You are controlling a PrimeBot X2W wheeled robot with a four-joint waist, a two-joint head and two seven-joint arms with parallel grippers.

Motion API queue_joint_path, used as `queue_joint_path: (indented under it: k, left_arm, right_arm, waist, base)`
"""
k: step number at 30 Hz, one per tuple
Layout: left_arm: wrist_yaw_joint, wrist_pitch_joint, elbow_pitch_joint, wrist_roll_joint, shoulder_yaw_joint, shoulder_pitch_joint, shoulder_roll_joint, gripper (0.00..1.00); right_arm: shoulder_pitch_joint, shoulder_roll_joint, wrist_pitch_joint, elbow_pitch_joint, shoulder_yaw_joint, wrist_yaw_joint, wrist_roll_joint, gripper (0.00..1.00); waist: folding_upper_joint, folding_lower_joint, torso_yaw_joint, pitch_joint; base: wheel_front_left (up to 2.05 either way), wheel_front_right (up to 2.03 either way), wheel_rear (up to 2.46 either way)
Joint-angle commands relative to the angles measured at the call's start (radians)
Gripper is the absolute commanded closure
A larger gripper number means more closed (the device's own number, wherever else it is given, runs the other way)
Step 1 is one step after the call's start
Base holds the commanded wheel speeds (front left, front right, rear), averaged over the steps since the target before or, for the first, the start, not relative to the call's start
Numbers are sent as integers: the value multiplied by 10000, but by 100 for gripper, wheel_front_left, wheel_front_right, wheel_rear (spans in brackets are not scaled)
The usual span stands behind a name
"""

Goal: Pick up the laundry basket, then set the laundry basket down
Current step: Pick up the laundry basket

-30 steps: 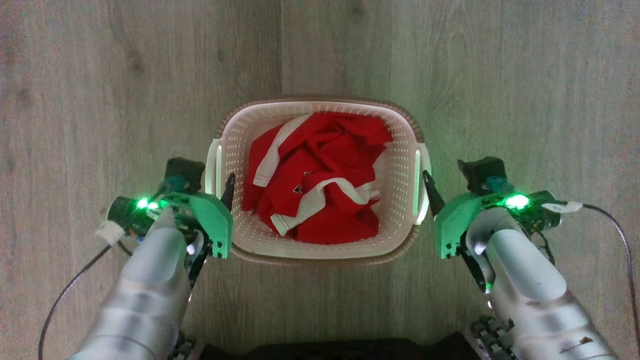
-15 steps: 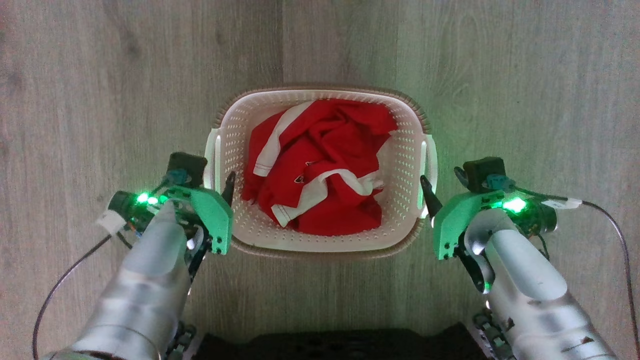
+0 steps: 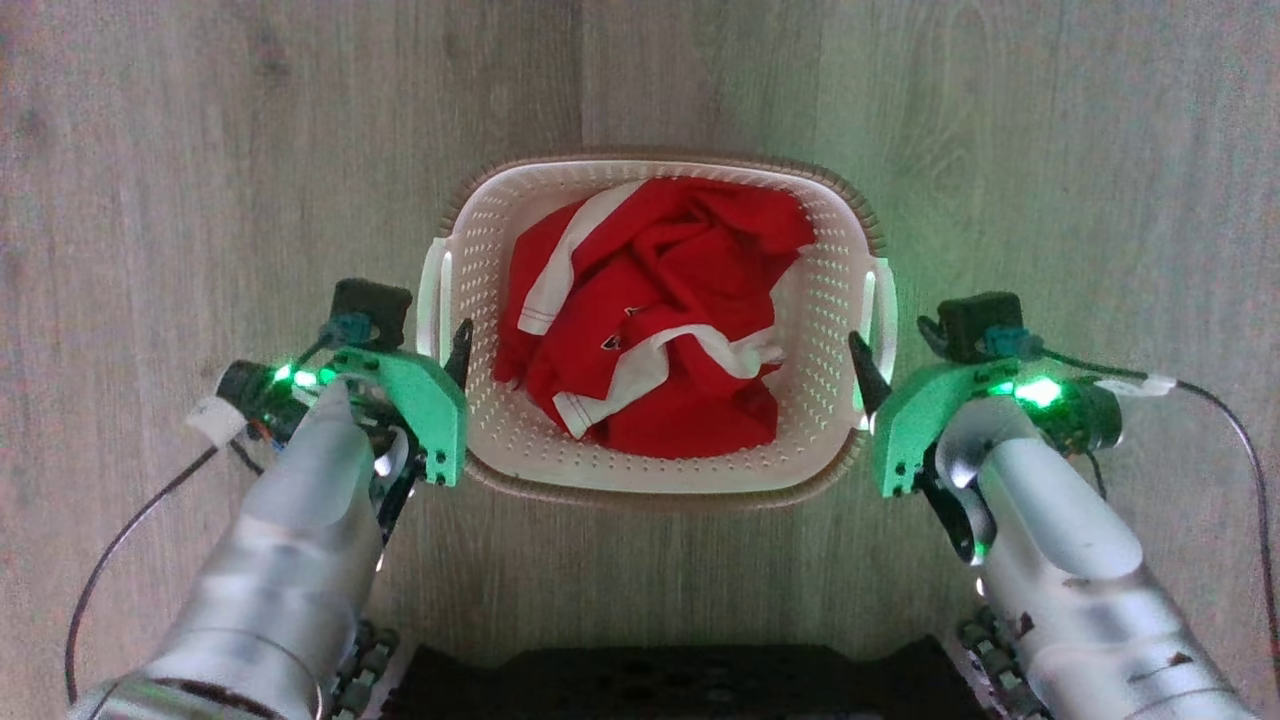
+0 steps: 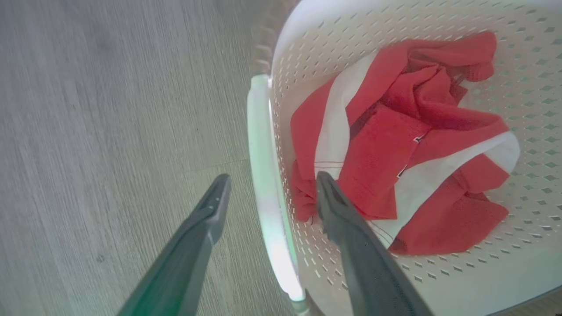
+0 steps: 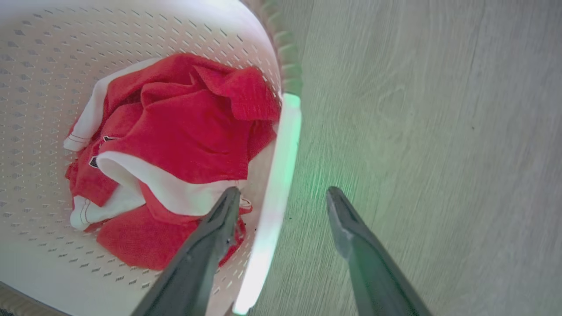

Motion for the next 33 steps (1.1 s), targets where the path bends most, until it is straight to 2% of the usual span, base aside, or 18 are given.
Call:
queue_joint_path:
  k: [1, 18, 19, 20, 21, 22, 23, 24, 25, 33]
  left_arm:
    - [-13, -95, -26, -102, 102, 164, 229, 0]
    - [54, -95, 12, -869, -635, 68, 229, 0]
    - [52, -95, 22, -913, -676, 62, 229, 7]
    - [49, -95, 31, -959, -716, 55, 229, 26]
    - [47, -95, 37, -1006, -756, 44, 229, 42]
    - [47, -95, 37, -1006, -756, 44, 229, 42]
    - [44, -95, 42, -1056, -795, 34, 229, 60]
    - [39, -95, 47, -1109, -837, 26, 229, 88]
    - [32, -95, 55, -1134, -918, 17, 229, 100]
    - [8, -95, 79, -1434, -1381, -3, 229, 100]
  right_arm:
    - [320, 109, 8, -88, 194, 71, 37, 0]
    - [347, 109, 159, -107, 169, 71, 87, 0]
    - [352, 109, 166, -114, 178, 71, 92, 0]
    - [357, 109, 175, -123, 193, 71, 97, 0]
    - [363, 109, 189, -135, 209, 71, 117, 21]
    - [363, 109, 189, -135, 209, 71, 117, 21]
    - [369, 109, 203, -150, 223, 71, 156, 61]
    - [375, 109, 221, -167, 239, 71, 208, 97]
    - [388, 109, 278, -175, 275, 71, 297, 100]
    - [395, 109, 370, -144, 294, 71, 348, 100]
  waist:
    - [0, -1, 19, 37]
    - [0, -1, 9, 103]
    - [0, -1, 9, 103]
    - [0, -1, 11, 105]
    - [0, -1, 16, 108]
    - [0, -1, 16, 108]
    - [0, -1, 22, 112]
    - [0, -1, 28, 118]
    - [0, -1, 36, 122]
    - [0, -1, 90, 88]
  base:
    - [0, 0, 0]
    - [0, 0, 0]
    - [0, 0, 0]
    - [0, 0, 0]
    - [0, 0, 0]
    - [0, 0, 0]
    - [0, 0, 0]
    - [0, 0, 0]
    - [0, 0, 0]
    - [0, 0, 0]
